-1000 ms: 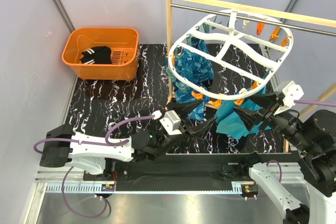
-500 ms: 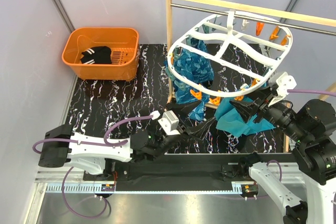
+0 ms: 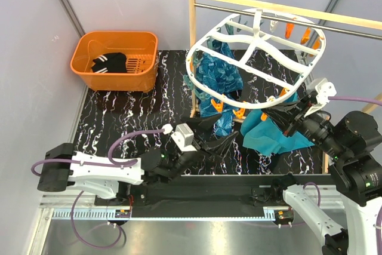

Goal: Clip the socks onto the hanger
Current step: Open the clamp at the hanger.

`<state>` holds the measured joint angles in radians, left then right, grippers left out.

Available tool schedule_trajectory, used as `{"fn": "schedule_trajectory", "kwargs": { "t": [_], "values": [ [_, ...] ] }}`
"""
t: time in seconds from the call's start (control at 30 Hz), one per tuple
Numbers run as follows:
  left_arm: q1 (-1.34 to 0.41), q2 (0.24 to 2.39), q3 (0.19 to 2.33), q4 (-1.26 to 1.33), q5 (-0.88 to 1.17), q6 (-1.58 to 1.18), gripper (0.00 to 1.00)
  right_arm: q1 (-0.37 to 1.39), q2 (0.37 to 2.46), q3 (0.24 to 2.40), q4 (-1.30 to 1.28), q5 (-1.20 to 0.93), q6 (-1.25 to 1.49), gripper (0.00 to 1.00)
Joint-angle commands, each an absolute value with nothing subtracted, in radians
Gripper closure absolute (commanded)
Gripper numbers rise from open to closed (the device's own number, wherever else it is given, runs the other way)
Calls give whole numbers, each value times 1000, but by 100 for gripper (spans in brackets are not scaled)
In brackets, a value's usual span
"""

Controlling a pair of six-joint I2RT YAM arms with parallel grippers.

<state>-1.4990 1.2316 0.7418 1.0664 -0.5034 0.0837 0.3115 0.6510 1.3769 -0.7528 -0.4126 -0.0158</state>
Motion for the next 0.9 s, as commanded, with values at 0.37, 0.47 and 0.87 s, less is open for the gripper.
{"fn": "schedule_trajectory", "kwargs": {
  "t": [0.37, 0.47, 0.87],
  "values": [
    [-1293, 603, 701, -63, -825, -440, 28, 311, 611, 1272, -678, -359, 178, 100],
    [-1160, 508, 759, -351, -821, -580, 23, 308, 603, 1258, -684, -351, 198, 100],
    [-384, 1007, 1261, -646, -225, -462, 6, 310, 568, 1244, -732, -385, 227, 100]
  ]
}}
